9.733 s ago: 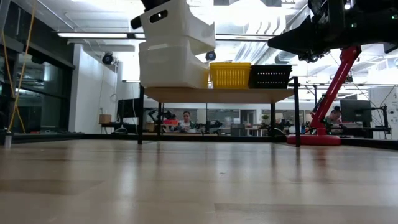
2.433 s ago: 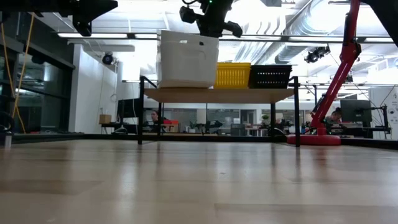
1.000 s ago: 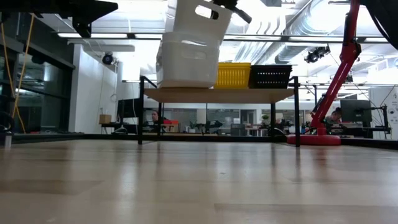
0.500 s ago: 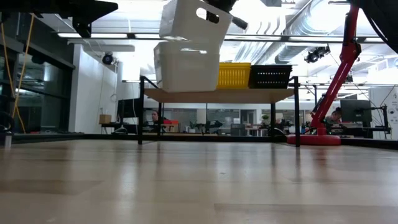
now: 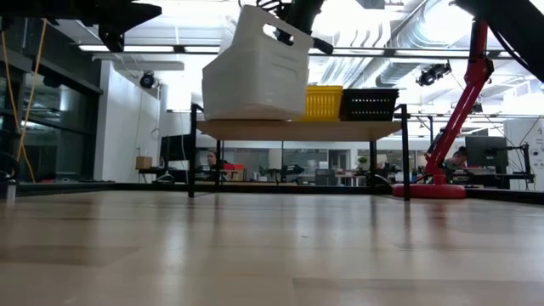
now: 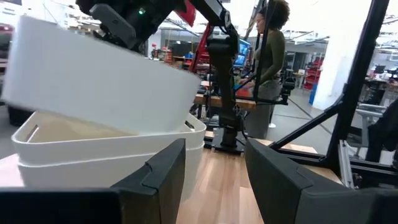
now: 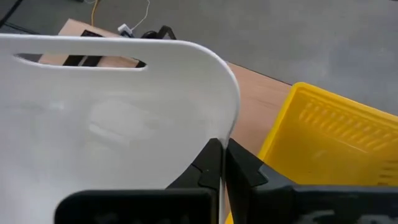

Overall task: Stack baskets on shelf by color
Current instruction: Stack the white bin into the other white bin on the shelf

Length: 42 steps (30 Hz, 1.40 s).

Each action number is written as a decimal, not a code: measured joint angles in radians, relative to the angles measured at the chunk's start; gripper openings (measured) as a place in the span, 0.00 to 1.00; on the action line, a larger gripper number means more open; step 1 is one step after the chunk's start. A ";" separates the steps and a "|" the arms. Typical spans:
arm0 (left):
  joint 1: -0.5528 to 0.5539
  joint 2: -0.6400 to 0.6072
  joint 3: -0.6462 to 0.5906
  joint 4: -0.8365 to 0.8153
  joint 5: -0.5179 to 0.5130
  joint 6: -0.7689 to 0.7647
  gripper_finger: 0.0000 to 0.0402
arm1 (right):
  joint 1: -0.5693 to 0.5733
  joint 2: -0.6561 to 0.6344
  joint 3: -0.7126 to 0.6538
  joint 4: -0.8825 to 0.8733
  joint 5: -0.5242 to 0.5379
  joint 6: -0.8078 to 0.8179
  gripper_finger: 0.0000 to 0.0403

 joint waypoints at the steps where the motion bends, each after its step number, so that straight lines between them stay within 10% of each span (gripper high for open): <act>1: 0.000 0.000 0.000 0.000 -0.007 0.000 0.39 | -0.003 0.001 0.000 0.000 0.000 -0.001 0.00; 9: 0.007 0.106 0.001 -0.008 -0.187 -0.103 0.39 | -0.006 0.002 0.000 -0.001 -0.002 -0.026 0.00; 23: 0.090 0.721 0.001 0.671 -0.042 -0.218 0.38 | -0.006 0.002 0.000 0.000 -0.003 -0.036 0.00; 32: -0.046 1.071 0.098 0.986 -0.182 -0.084 0.03 | -0.006 0.002 -0.002 0.001 -0.001 -0.036 0.00; 42: -0.068 1.356 0.324 0.952 -0.245 -0.060 0.01 | -0.006 0.002 -0.002 0.006 -0.001 -0.036 0.00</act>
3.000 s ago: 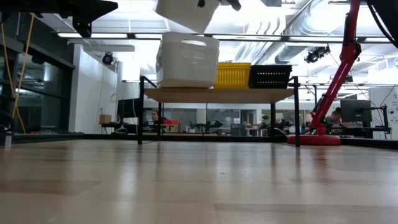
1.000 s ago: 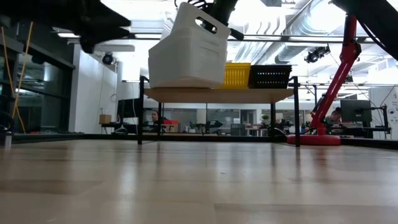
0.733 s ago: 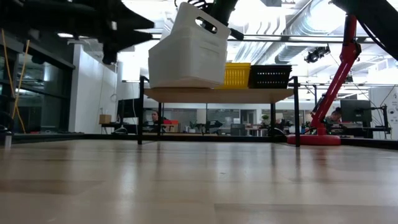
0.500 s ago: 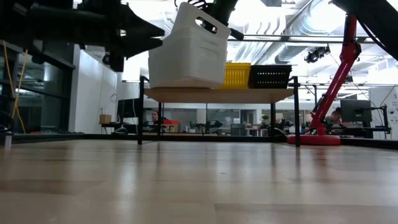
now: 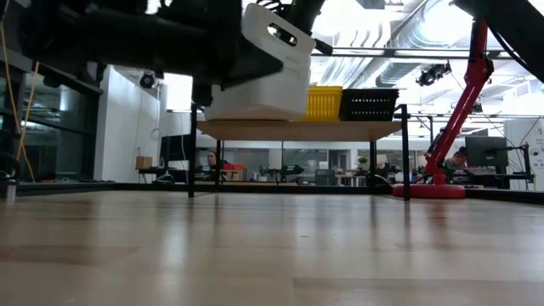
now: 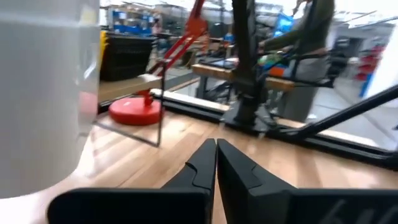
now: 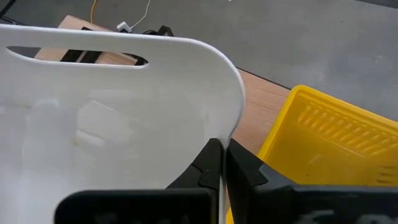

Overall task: Stack baskets on shelf by color
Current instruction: Stack the white bin into the other white bin on the shelf

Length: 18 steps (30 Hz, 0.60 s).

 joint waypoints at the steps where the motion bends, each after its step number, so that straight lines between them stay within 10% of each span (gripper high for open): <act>1: 0.004 0.014 0.008 -0.001 -0.016 0.001 0.00 | 0.000 0.000 0.000 0.001 0.000 0.000 0.00; 18: 0.089 0.025 -0.039 -0.029 -0.158 0.026 0.00 | 0.002 0.001 0.000 0.002 0.000 -0.004 0.00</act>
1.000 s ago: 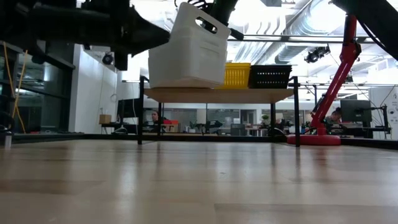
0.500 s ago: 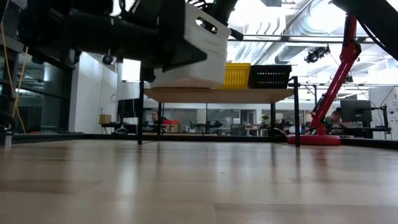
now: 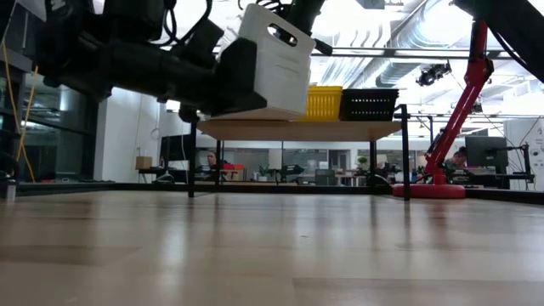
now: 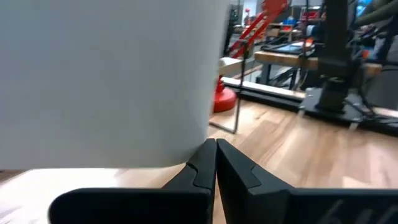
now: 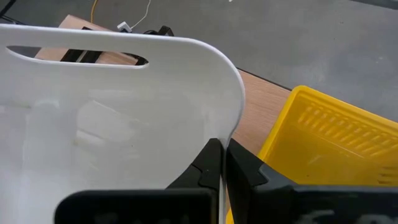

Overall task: Stack baskets on shelf by color
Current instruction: Stack the white bin into the other white bin on the shelf

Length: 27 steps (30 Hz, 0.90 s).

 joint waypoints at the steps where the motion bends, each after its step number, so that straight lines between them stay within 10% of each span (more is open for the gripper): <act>1: 0.003 -0.007 -0.010 -0.002 -0.001 0.000 0.00 | 0.000 0.000 0.000 0.000 0.000 -0.001 0.00; 27: 0.101 -0.275 -0.266 -0.005 0.004 -0.063 0.00 | 0.024 -0.013 0.011 0.003 -0.091 -0.014 0.00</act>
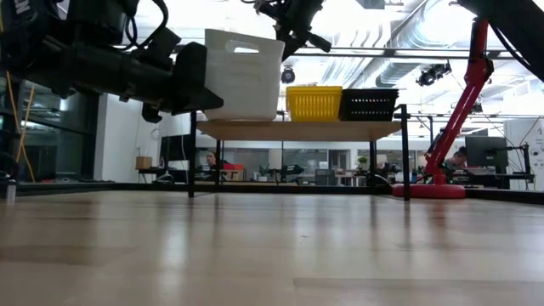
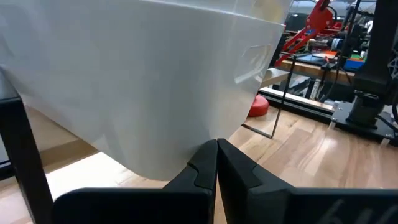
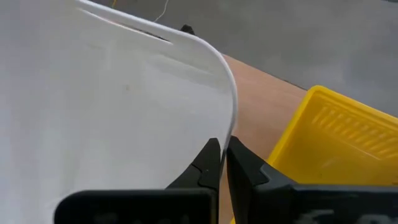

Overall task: Stack baskets on shelf by color
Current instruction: Stack the white bin into the other white bin on the shelf

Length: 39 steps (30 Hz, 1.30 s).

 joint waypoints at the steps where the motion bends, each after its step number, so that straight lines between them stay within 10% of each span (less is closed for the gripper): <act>1: 0.000 0.000 0.000 0.000 0.001 0.000 0.00 | 0.002 0.000 0.000 0.000 -0.006 -0.001 0.00; 25: 0.005 0.000 0.000 -0.002 -0.014 0.053 0.00 | 0.020 0.000 -0.003 0.137 -0.016 -0.102 0.02; 39: 0.005 0.000 0.002 -0.002 -0.018 0.069 0.00 | 0.042 -0.009 -0.004 0.222 0.082 -0.208 0.49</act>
